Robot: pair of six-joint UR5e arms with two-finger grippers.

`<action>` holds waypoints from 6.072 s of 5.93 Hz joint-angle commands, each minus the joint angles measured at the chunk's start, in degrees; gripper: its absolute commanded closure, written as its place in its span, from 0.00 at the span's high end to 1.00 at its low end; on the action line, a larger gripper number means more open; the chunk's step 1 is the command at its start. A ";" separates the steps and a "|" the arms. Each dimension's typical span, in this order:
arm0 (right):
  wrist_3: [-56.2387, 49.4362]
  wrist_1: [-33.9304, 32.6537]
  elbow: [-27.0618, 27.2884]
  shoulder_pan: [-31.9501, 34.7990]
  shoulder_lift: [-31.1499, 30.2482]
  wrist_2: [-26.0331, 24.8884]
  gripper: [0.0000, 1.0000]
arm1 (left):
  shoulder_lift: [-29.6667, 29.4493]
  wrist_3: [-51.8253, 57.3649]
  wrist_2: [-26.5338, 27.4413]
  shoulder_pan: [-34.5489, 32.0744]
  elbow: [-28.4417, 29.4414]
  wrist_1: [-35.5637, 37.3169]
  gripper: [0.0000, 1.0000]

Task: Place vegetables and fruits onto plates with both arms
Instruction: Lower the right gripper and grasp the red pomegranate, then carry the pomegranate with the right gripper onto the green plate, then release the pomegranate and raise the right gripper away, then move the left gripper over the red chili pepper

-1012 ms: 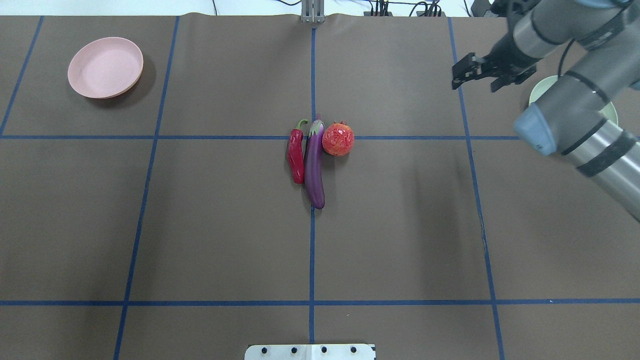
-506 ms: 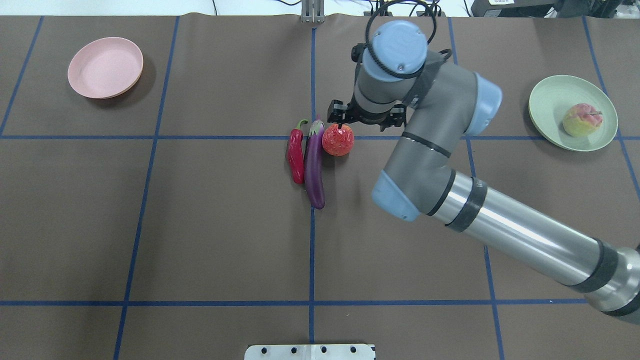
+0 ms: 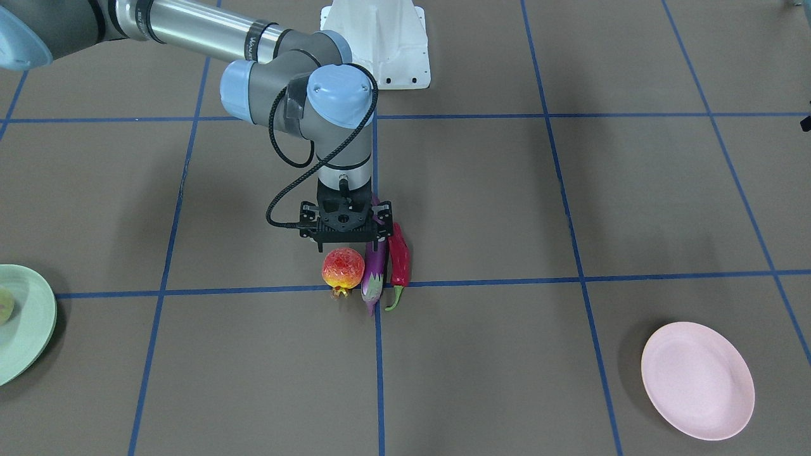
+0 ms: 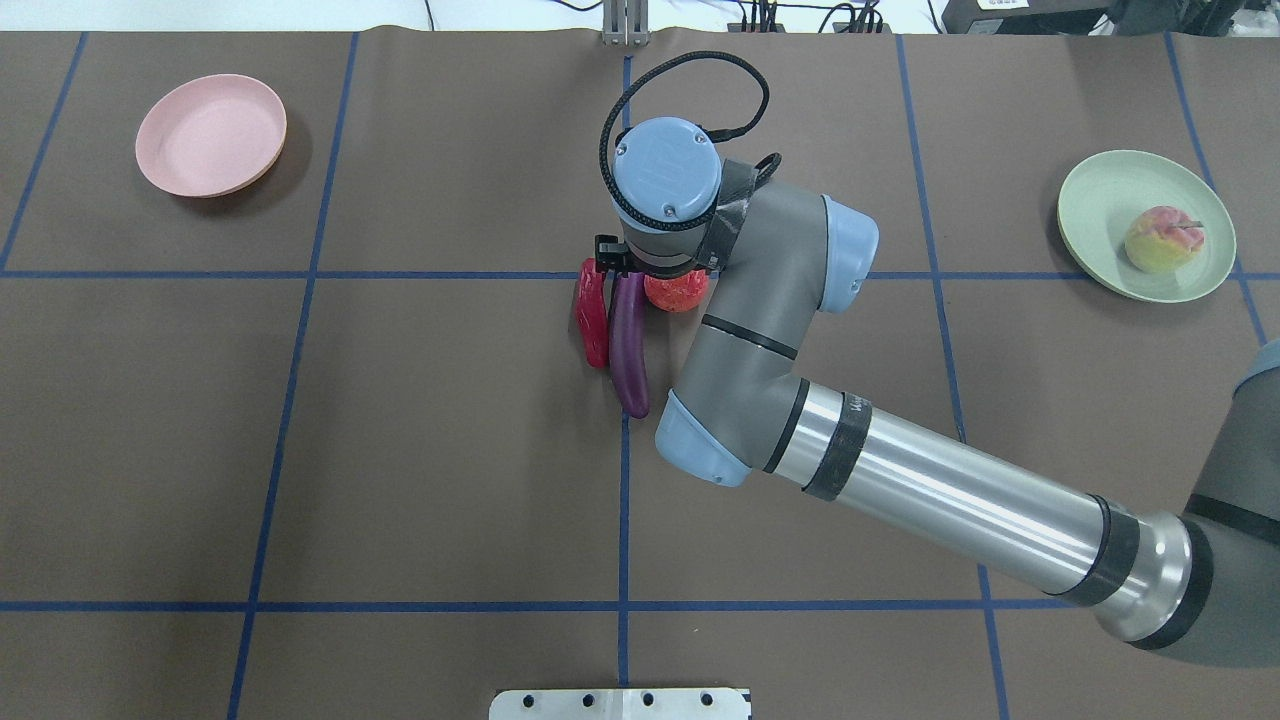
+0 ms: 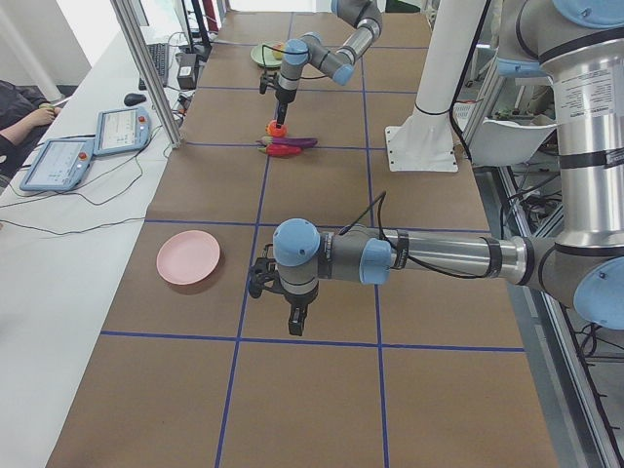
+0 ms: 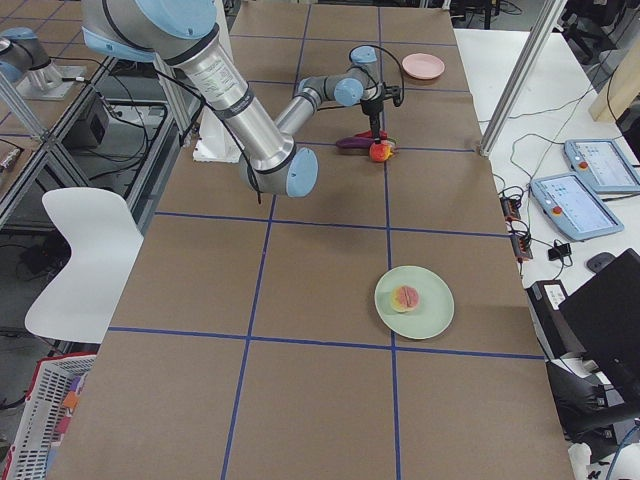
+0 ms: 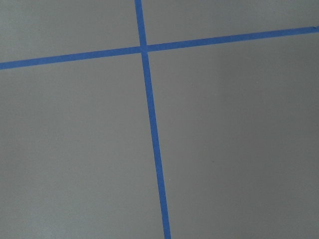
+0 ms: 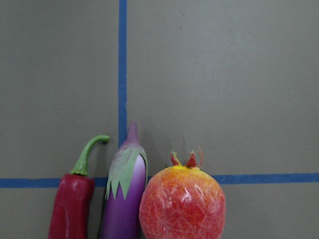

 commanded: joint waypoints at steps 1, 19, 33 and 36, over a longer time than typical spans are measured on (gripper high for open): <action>-2.52 1.18 -1.27 -0.29 -1.04 -1.61 1.00 | -0.06 0.00 0.00 0.09 0.00 -0.02 1.00; -57.92 19.11 -11.03 40.05 -29.08 31.61 0.99 | -0.24 0.00 0.00 0.09 0.00 -0.02 1.00; -71.35 -12.62 20.43 60.00 -49.74 37.76 1.00 | -39.71 -59.32 17.16 36.13 10.66 -11.54 1.00; -71.27 -12.62 20.43 60.00 -49.65 37.67 1.00 | -60.92 -69.60 21.60 46.56 32.73 -12.06 1.00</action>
